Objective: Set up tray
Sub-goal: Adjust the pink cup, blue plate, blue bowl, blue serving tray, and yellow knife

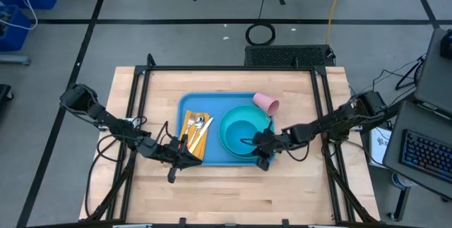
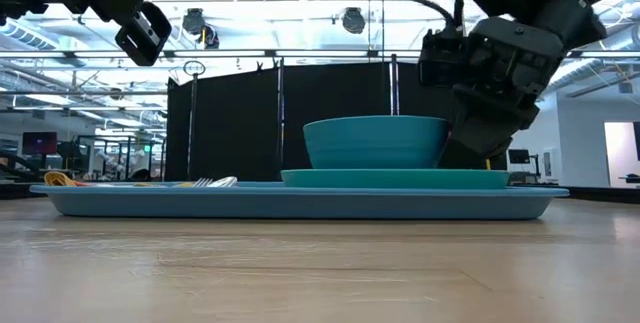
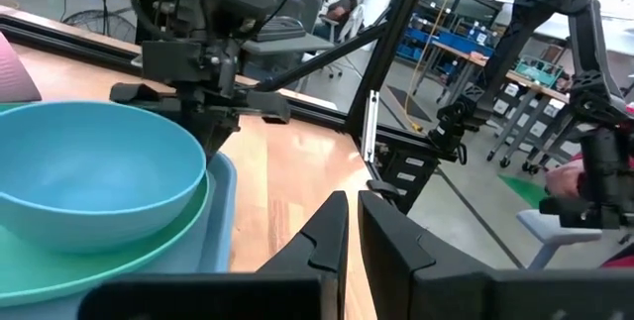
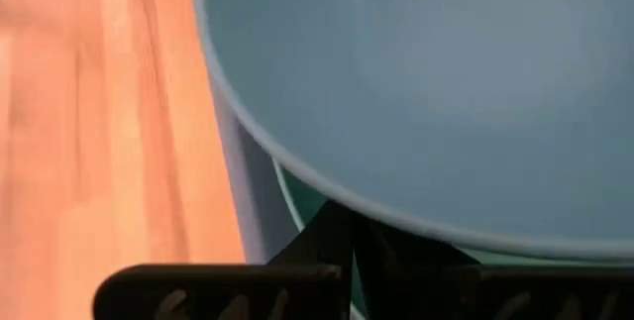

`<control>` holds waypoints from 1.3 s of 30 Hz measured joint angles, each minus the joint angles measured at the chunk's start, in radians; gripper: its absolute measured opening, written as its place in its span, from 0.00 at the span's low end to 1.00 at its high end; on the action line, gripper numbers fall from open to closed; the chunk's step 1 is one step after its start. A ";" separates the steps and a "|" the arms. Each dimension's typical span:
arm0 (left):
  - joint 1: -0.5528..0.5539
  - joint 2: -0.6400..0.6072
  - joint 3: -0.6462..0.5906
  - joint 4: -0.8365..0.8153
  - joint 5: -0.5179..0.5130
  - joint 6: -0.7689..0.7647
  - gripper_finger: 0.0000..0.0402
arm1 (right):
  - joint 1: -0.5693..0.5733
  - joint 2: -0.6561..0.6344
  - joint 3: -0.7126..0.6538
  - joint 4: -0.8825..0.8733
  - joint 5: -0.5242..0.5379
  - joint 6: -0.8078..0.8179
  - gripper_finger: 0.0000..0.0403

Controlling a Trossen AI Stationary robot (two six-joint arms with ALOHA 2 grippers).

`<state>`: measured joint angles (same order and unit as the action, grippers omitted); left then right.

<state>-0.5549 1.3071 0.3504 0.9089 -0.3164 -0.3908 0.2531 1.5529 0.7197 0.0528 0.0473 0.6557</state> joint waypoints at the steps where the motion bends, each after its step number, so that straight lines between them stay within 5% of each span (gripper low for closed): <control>1: 0.000 0.000 0.000 0.000 0.000 -0.001 0.08 | 0.007 -0.005 0.000 -0.001 0.020 -0.015 0.00; 13: 0.000 0.000 0.000 -0.015 0.000 -0.005 0.08 | 0.060 -0.143 0.001 0.004 -0.016 -0.046 0.00; 20: 0.000 0.000 0.000 -0.023 0.000 -0.011 0.08 | 0.042 -0.329 0.001 -0.207 0.314 -0.010 0.00; 24: 0.000 0.000 0.000 -0.024 0.000 -0.013 0.08 | -0.034 -0.395 0.001 -0.221 0.343 -0.012 0.02; 32: 0.000 0.000 0.000 -0.025 0.000 -0.014 0.08 | -0.199 -0.401 0.001 -0.287 0.319 0.038 0.33; 39: 0.000 0.000 0.000 -0.025 0.000 -0.004 0.08 | -0.234 -0.391 0.000 -0.330 0.321 0.197 0.56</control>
<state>-0.5549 1.3068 0.3504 0.8837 -0.3164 -0.3946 0.0189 1.1621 0.7197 -0.2770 0.3681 0.8532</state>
